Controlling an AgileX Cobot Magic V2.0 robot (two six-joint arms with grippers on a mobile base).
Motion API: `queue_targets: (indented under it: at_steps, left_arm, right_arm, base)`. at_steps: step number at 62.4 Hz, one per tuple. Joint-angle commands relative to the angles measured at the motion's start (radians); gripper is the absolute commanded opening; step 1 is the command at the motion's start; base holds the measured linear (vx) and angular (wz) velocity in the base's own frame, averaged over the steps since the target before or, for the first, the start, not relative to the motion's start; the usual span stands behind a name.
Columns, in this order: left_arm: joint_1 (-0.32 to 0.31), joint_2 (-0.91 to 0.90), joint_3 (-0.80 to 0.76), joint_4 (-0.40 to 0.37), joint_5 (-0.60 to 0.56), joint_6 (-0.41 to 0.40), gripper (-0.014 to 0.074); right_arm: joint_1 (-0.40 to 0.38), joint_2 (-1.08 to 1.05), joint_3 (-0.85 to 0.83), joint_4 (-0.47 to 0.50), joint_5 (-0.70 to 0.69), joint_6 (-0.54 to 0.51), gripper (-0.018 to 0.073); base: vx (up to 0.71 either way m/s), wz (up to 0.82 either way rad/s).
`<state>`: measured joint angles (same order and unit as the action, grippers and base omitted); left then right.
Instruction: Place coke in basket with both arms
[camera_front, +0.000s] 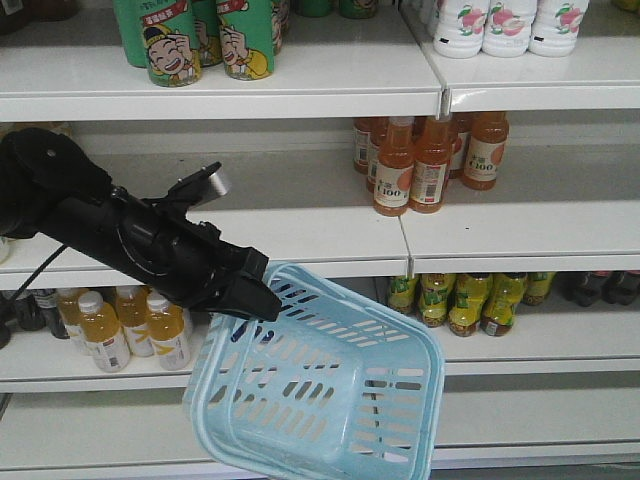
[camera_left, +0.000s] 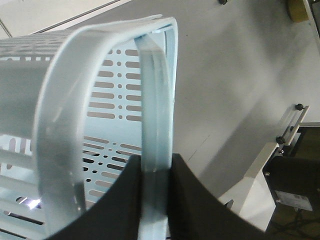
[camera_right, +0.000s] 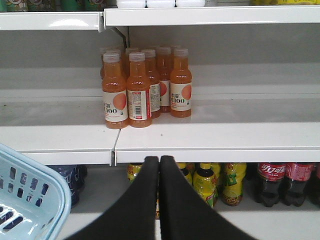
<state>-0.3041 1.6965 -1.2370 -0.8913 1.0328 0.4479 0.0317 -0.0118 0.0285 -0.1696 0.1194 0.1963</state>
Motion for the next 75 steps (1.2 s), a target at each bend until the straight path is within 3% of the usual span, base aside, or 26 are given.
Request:
queue_targets:
  at_steps: [1, 18, 30, 47, 60, 75]
  left_arm:
    - [-0.006, -0.053, -0.028, -0.075, -0.005, -0.009, -0.0007]
    - [-0.006, -0.053, -0.028, -0.075, -0.038, -0.011, -0.0007]
    - [-0.006, -0.048, -0.028, -0.075, -0.114, -0.117, -0.0007]
    - [-0.006, -0.048, -0.028, -0.075, -0.129, -0.122, -0.0006]
    - [-0.006, -0.048, -0.028, -0.074, -0.12, -0.269, -0.0005]
    - [-0.006, -0.048, -0.028, -0.074, -0.119, -0.351, -0.0005]
  right_arm:
    - [-0.007, -0.011, 0.019, -0.007, -0.074, 0.003, -0.001]
    - [-0.007, -0.011, 0.019, -0.007, -0.074, 0.003, -0.001]
    - [-0.007, -0.011, 0.019, -0.007, -0.074, 0.003, -0.001]
    - [-0.007, -0.011, 0.019, -0.007, -0.074, 0.003, -0.001]
    - [-0.007, -0.011, 0.019, -0.007, -0.074, 0.003, -0.001]
    - [-0.007, -0.011, 0.019, -0.007, -0.074, 0.003, -0.001]
  base:
    - [0.0, 0.0]
    - [0.0, 0.0]
    - [0.0, 0.0]
    - [0.0, 0.0]
    - [0.0, 0.0]
    - [0.0, 0.0]
